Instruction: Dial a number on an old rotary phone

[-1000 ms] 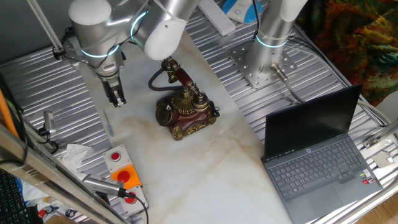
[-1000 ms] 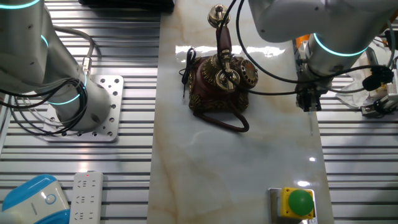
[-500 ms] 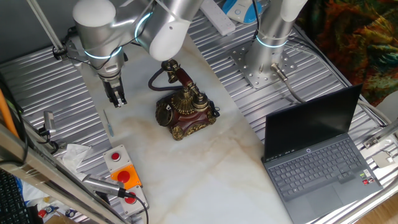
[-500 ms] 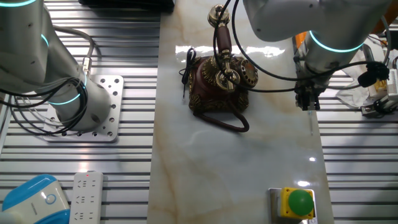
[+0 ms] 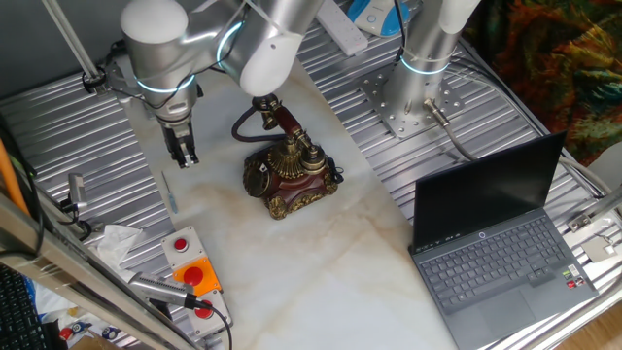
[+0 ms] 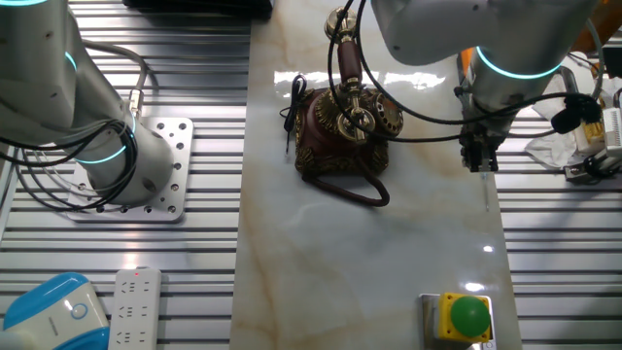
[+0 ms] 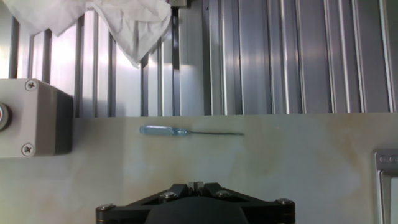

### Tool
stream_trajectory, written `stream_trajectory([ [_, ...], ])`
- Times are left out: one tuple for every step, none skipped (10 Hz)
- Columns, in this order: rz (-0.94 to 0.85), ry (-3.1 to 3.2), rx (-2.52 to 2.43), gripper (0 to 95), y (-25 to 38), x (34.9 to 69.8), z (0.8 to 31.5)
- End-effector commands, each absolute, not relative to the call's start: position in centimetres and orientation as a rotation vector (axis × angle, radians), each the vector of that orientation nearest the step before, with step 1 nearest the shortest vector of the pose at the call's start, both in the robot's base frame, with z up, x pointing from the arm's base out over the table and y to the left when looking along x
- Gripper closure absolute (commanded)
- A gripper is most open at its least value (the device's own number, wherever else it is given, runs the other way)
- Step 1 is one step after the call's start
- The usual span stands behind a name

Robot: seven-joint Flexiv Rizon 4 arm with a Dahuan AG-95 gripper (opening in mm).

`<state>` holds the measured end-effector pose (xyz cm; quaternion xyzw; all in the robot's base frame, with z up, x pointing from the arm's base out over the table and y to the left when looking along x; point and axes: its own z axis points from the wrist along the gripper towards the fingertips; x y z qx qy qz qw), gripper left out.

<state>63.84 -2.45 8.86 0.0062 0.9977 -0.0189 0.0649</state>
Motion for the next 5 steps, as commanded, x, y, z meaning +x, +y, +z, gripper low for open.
stream_trajectory([
  [-0.055,3.008,0.004,95.0,-2.44,63.91,8.82],
  [-0.055,3.01,0.004,95.0,-2.44,63.91,8.82],
  [-0.055,3.013,0.001,95.0,-2.44,63.91,8.82],
  [-0.053,3.014,-0.002,95.0,-2.44,63.91,8.82],
  [-0.048,3.014,-0.009,95.0,-2.44,63.91,8.82],
])
